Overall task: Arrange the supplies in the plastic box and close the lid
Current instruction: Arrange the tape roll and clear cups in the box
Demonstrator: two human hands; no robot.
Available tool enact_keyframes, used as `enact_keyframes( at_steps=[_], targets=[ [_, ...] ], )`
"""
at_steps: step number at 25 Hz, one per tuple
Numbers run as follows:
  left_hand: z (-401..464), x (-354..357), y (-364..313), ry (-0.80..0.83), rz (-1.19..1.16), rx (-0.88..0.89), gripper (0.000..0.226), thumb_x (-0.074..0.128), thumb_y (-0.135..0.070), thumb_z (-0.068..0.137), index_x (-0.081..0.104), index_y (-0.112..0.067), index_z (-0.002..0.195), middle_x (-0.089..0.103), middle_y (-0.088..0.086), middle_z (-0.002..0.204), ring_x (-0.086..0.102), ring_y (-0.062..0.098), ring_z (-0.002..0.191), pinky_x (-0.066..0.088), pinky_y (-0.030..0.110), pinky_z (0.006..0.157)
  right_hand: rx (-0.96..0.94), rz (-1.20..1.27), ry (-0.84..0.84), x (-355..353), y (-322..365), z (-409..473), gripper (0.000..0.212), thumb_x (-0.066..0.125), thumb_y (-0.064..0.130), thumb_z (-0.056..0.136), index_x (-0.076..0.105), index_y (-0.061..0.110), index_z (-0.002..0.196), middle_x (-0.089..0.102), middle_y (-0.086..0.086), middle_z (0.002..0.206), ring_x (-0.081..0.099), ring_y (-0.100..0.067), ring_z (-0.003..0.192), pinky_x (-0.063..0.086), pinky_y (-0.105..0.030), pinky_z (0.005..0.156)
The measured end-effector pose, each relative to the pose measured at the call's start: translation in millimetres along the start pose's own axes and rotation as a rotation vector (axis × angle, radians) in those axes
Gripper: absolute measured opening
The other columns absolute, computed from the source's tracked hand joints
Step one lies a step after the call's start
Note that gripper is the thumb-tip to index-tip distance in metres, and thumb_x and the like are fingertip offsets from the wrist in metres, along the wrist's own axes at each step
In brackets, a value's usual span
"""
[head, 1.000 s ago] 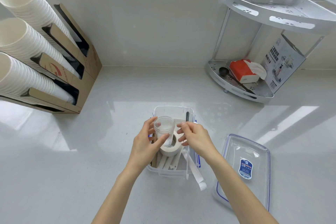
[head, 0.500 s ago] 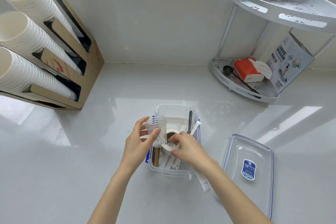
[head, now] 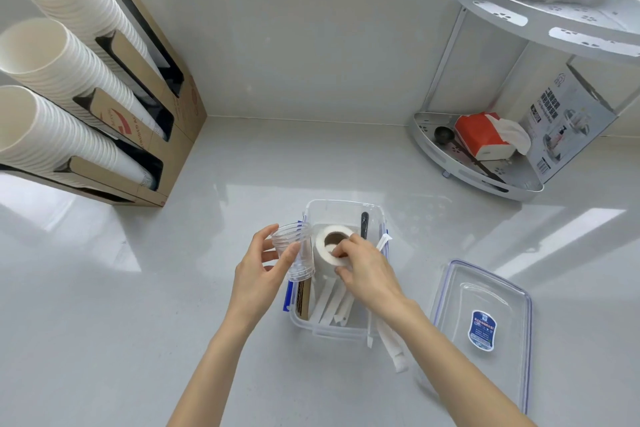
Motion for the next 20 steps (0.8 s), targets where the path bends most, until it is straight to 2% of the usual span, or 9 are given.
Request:
enact_keyframes(
  at_steps=[3, 9, 14, 16, 18, 20],
  targets=[
    [1, -3, -2, -0.004, 0.010, -0.007, 0.047, 0.058, -0.029, 0.084, 0.044, -0.019, 0.128, 0.055, 0.001, 0.109, 0.053, 0.016, 0.101, 0.038, 0.022, 0.081, -0.015, -0.003, -0.071, -6, 4, 14, 0.024, 0.049, 0.009, 0.089, 0.056, 0.009, 0.112, 0.054, -0.003, 0.121, 0.045, -0.023, 0.115, 0.043, -0.035, 0.084],
    [8, -8, 2, -0.004, 0.015, -0.043, 0.047, 0.058, -0.031, 0.083, 0.045, -0.020, 0.128, 0.057, 0.003, 0.113, 0.055, 0.018, 0.101, 0.039, 0.024, 0.081, -0.020, -0.091, -0.014, 6, 0, 37, 0.030, 0.046, 0.008, 0.090, 0.055, 0.011, 0.118, 0.053, -0.003, 0.125, 0.045, -0.024, 0.115, 0.043, -0.037, 0.088],
    [11, -7, 5, -0.001, 0.015, -0.057, 0.048, 0.057, -0.032, 0.083, 0.045, -0.021, 0.128, 0.057, 0.002, 0.113, 0.055, 0.017, 0.101, 0.038, 0.024, 0.081, -0.017, -0.120, 0.007, 13, -3, 39, 0.030, 0.044, 0.005, 0.090, 0.055, 0.011, 0.117, 0.052, -0.004, 0.124, 0.047, -0.024, 0.114, 0.046, -0.038, 0.082],
    [11, -6, 4, 0.002, 0.013, -0.052, 0.048, 0.057, -0.032, 0.083, 0.045, -0.021, 0.128, 0.057, 0.002, 0.113, 0.054, 0.017, 0.101, 0.038, 0.024, 0.081, -0.020, -0.069, -0.024, 11, -2, 34, 0.031, 0.045, 0.006, 0.089, 0.053, 0.012, 0.118, 0.048, -0.005, 0.124, 0.052, -0.025, 0.108, 0.046, -0.037, 0.075],
    [11, -4, 3, 0.007, 0.015, -0.040, 0.047, 0.057, -0.032, 0.084, 0.045, -0.021, 0.128, 0.057, 0.002, 0.113, 0.054, 0.017, 0.100, 0.039, 0.025, 0.082, 0.002, 0.015, -0.093, 5, -1, 27, 0.023, 0.044, 0.009, 0.090, 0.051, 0.009, 0.111, 0.048, -0.008, 0.118, 0.057, -0.028, 0.096, 0.042, -0.034, 0.068],
    [10, -3, 3, 0.008, 0.016, -0.031, 0.047, 0.057, -0.032, 0.084, 0.044, -0.021, 0.128, 0.057, 0.002, 0.113, 0.054, 0.017, 0.100, 0.039, 0.024, 0.082, -0.018, 0.019, -0.052, 2, -1, 21, 0.019, 0.042, 0.013, 0.091, 0.054, 0.008, 0.106, 0.055, -0.009, 0.112, 0.058, -0.027, 0.094, 0.042, -0.033, 0.071]
  ],
)
Point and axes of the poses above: each hand's wrist, its own z-axis towards the middle knuckle, its own x-axis out of the palm, y = z × x, the point moved 2 cm from there along z, towards the middle knuckle
